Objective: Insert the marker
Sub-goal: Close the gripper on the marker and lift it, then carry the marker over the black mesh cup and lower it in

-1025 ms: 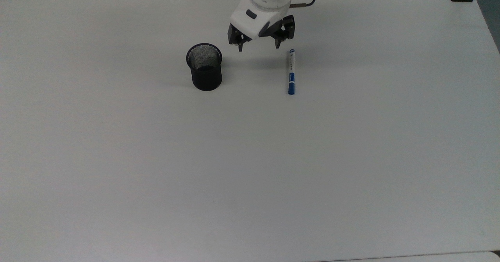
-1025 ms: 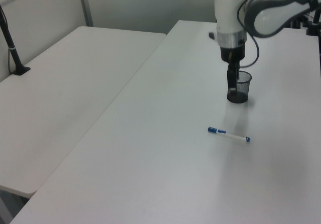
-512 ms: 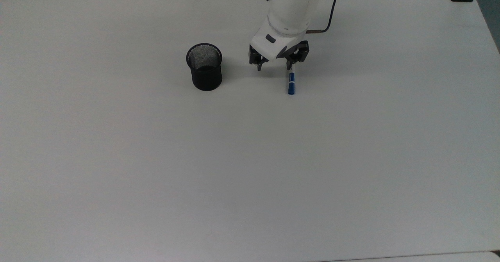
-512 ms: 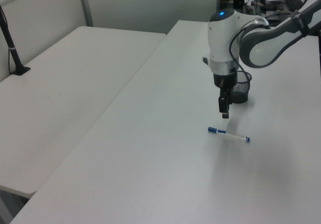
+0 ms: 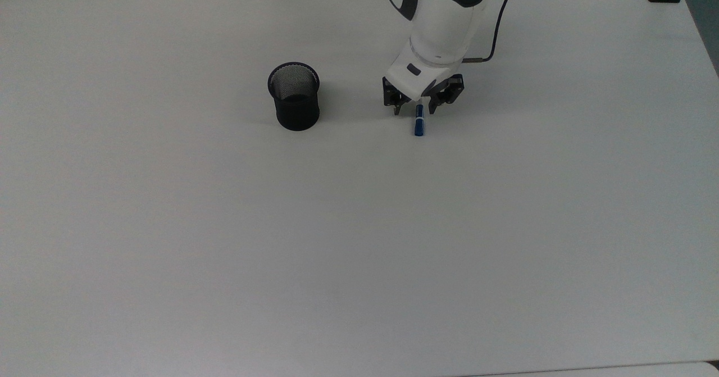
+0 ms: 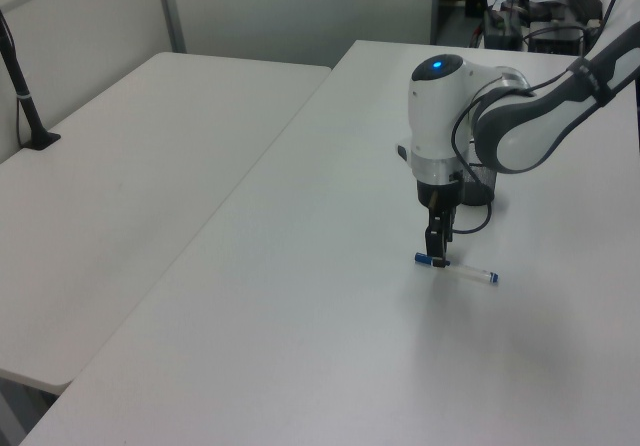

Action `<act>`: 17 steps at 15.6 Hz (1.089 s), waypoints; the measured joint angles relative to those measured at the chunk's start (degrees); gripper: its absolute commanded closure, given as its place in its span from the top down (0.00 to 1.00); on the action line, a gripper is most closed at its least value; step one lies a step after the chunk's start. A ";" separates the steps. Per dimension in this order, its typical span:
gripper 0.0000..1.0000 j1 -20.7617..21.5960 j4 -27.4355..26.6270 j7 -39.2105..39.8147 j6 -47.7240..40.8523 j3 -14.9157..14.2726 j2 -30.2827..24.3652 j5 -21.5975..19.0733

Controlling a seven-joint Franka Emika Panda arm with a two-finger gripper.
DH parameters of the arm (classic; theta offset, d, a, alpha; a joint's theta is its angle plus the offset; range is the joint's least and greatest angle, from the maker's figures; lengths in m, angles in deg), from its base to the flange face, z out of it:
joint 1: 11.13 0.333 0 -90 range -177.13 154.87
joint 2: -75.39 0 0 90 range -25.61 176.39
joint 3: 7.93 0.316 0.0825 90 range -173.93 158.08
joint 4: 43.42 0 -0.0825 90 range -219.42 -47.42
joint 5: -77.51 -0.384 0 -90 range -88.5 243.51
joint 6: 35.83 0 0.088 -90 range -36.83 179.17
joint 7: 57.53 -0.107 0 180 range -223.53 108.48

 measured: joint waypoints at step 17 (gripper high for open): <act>0.01 -5.39 5.36 -2.92 3.59 -0.80 -3.59 0.73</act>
